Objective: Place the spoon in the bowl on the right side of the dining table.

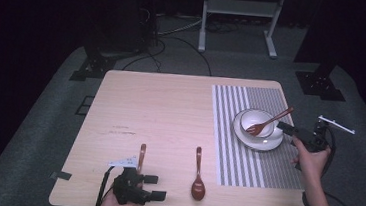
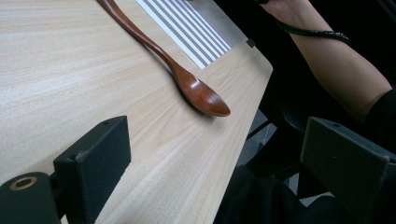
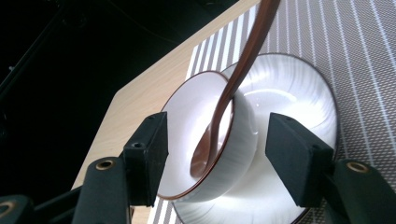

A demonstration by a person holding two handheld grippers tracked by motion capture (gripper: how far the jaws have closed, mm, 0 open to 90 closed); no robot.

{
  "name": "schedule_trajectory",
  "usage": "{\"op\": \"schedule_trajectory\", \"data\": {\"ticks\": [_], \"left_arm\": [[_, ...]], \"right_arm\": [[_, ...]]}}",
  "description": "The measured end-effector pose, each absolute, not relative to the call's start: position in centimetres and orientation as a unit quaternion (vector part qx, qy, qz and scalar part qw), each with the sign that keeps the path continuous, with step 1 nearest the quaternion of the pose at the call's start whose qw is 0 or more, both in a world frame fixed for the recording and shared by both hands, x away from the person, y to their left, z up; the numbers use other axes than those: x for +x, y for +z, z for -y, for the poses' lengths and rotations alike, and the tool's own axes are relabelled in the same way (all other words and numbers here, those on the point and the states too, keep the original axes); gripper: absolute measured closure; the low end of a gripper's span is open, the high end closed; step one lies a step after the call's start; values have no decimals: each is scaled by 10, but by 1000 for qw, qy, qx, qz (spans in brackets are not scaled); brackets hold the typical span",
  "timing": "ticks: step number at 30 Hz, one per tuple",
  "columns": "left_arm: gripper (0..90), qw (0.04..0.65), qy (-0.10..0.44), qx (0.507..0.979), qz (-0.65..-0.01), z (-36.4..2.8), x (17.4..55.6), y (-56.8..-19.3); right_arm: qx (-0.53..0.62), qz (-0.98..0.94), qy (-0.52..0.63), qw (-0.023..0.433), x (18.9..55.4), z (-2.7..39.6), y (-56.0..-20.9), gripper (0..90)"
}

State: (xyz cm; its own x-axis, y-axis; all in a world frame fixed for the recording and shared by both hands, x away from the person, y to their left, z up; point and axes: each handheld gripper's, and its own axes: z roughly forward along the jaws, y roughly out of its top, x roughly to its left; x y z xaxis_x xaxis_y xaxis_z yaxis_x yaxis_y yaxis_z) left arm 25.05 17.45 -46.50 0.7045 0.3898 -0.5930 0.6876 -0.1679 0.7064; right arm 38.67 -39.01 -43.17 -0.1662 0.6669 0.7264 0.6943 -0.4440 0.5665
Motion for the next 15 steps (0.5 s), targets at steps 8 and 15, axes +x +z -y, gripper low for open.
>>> {"op": "schedule_trajectory", "data": {"ticks": [8, 15], "left_arm": [[71, 536, -138, 751, -358, -175, 251, -465], [71, 537, -138, 751, -359, -175, 250, -465]], "right_arm": [[-633, 542, -552, 15, 380, 382, -428, 383], [-624, 557, -547, 18, 375, 372, -426, 383]]}}
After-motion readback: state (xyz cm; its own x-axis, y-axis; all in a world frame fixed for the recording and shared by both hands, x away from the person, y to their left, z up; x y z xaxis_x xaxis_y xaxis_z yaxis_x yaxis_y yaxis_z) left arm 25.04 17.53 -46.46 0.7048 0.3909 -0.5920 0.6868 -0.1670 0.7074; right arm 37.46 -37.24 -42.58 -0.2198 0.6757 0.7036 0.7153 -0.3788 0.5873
